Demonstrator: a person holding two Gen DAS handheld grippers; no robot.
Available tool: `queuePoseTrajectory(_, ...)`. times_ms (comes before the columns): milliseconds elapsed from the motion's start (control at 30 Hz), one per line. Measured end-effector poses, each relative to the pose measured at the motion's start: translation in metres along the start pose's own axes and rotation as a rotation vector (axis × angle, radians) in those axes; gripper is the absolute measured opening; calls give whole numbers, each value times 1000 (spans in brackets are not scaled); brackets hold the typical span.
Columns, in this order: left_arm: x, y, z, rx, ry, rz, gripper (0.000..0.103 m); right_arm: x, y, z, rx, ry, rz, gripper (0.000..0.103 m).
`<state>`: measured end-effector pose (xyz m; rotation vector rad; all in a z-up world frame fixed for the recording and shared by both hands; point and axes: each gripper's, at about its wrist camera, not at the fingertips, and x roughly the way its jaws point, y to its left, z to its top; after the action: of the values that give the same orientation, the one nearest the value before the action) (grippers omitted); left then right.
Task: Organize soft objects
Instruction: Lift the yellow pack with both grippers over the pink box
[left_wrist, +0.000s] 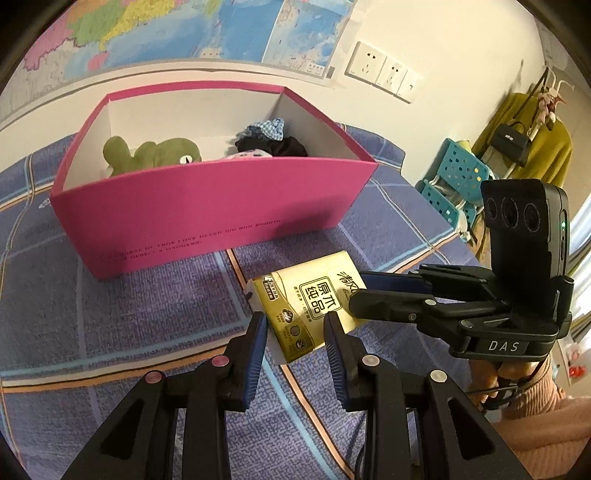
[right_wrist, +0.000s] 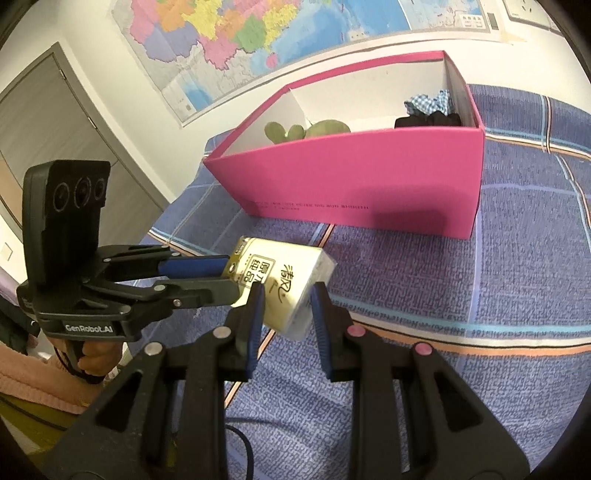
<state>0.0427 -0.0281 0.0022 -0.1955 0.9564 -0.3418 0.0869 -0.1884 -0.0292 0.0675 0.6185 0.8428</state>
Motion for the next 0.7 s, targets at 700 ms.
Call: queuePoseTrajectory(700,-12,-7,19,35,-61,6,33,-13,4,21,-39,-54,-18,29)
